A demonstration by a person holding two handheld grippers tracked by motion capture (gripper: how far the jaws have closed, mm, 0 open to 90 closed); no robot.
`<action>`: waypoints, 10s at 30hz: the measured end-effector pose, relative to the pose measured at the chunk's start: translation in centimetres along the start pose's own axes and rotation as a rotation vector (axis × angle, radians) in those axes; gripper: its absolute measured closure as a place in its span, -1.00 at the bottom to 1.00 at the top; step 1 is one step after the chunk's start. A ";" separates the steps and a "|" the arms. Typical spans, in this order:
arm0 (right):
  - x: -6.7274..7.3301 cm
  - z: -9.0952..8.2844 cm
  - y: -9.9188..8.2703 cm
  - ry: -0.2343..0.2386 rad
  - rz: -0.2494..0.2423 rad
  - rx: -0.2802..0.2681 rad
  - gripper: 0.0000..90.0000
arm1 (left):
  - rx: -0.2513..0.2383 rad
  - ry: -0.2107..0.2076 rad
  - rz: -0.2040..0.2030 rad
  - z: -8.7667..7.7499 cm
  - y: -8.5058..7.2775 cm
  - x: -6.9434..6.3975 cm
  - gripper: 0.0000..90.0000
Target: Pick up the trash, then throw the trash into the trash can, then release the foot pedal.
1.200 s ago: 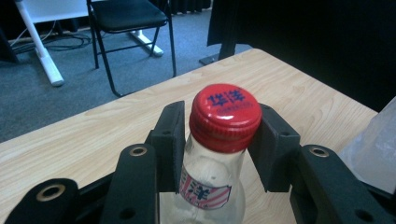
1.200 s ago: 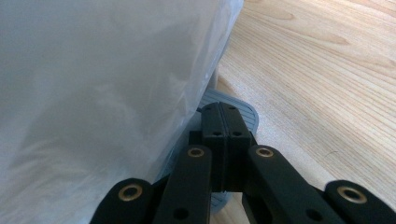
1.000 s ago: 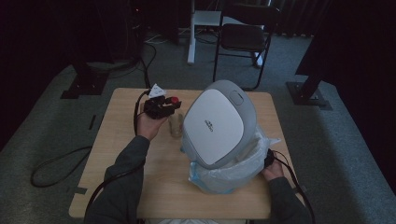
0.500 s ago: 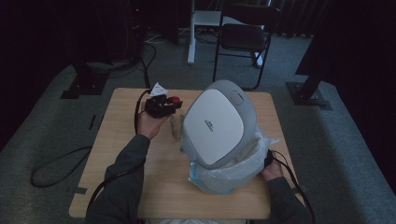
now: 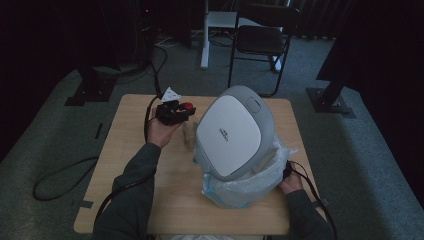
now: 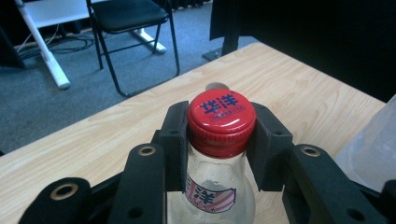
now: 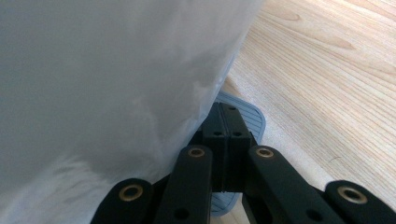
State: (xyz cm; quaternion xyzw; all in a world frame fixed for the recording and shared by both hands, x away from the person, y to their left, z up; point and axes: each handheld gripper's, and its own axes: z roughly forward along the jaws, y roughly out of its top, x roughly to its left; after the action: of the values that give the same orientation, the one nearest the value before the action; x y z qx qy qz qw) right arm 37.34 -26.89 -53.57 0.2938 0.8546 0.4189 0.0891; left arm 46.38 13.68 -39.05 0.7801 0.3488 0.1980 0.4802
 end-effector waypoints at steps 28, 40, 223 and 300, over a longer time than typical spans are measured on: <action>0.0 0.0 0.0 0.004 0.006 0.000 1.00 | -0.077 -0.093 0.043 -2.8 7.0 -0.4 0.40; -0.1 0.0 0.0 0.006 0.008 0.001 1.00 | -0.090 -0.143 0.102 -3.5 10.7 -1.7 0.40; -0.2 0.0 -0.1 0.012 0.009 -0.005 1.00 | -0.104 -0.559 0.357 -7.0 20.7 -17.9 0.39; -0.5 0.2 -0.2 0.040 0.047 -0.022 1.00 | -0.098 -0.152 -0.088 -4.7 6.4 0.9 0.08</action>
State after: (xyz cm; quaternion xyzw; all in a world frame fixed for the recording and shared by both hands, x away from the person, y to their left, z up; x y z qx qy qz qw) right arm 37.72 -27.14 -53.93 0.3042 0.8443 0.4363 0.0653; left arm 46.20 15.33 -31.22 0.7523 0.3351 0.1336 0.5513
